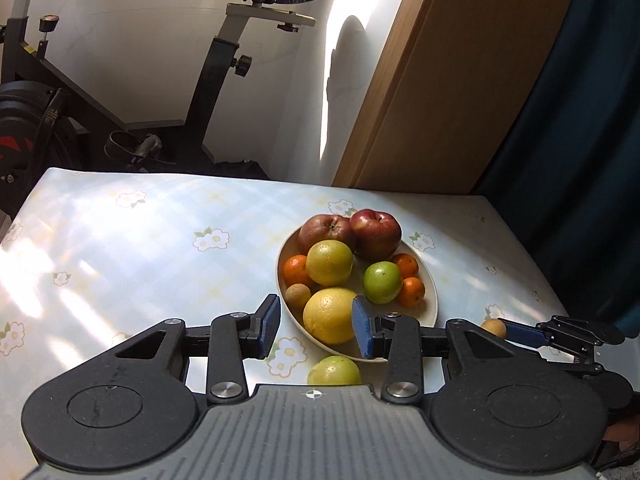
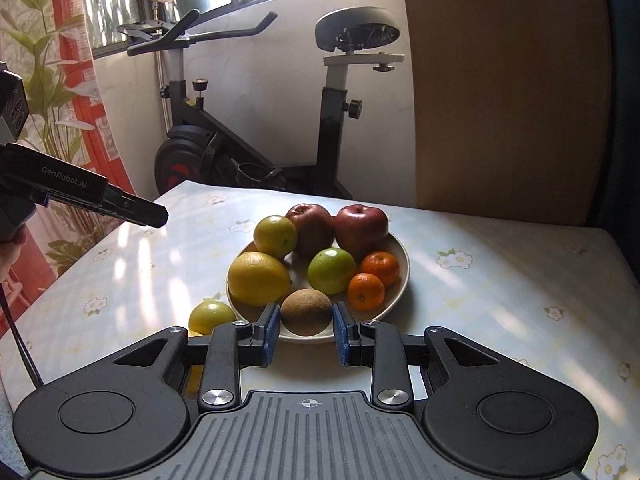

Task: Organize fruits
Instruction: 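Close the left gripper on the grapefruit while the right gripper releases the kiwi on the plate, then carry the grapefruit with the left gripper onto the plate and open it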

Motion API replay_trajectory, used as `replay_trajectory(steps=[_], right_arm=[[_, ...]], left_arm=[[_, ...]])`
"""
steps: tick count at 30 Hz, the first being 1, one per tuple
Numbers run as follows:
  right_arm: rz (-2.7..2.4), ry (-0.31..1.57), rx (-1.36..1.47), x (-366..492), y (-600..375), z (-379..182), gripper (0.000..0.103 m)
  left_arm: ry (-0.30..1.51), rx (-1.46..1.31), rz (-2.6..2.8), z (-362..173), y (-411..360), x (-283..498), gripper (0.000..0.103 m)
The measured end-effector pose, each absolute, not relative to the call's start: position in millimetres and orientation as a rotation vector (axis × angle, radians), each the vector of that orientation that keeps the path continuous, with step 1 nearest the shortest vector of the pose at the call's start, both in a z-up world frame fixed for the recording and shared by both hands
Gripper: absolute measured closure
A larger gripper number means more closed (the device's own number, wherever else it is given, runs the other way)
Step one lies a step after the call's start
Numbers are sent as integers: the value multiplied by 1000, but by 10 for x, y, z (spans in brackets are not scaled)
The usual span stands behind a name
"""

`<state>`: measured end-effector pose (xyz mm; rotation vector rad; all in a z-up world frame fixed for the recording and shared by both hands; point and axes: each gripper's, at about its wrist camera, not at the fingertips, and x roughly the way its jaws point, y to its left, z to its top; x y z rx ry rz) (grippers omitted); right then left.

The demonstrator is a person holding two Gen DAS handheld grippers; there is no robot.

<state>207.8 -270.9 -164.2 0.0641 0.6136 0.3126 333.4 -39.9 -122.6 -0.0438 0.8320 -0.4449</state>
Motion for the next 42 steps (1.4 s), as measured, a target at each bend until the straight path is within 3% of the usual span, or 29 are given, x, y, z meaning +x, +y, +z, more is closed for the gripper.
replay_trajectory(steps=[9, 13, 24, 42], right_arm=[[322, 630, 88, 2108, -2753, -1713, 77], [321, 637, 108, 2107, -2786, -1757, 77], [319, 655, 144, 2133, -2839, -1828, 77], [321, 658, 126, 2199, -2831, -1868, 77]], left_arm=[[1063, -26, -499, -1863, -746, 3509, 61], [1088, -28, -477, -1995, -741, 3563, 50], [1124, -9, -492, -2155, -777, 3639, 51], [934, 62, -529, -1533, -801, 3552, 53]])
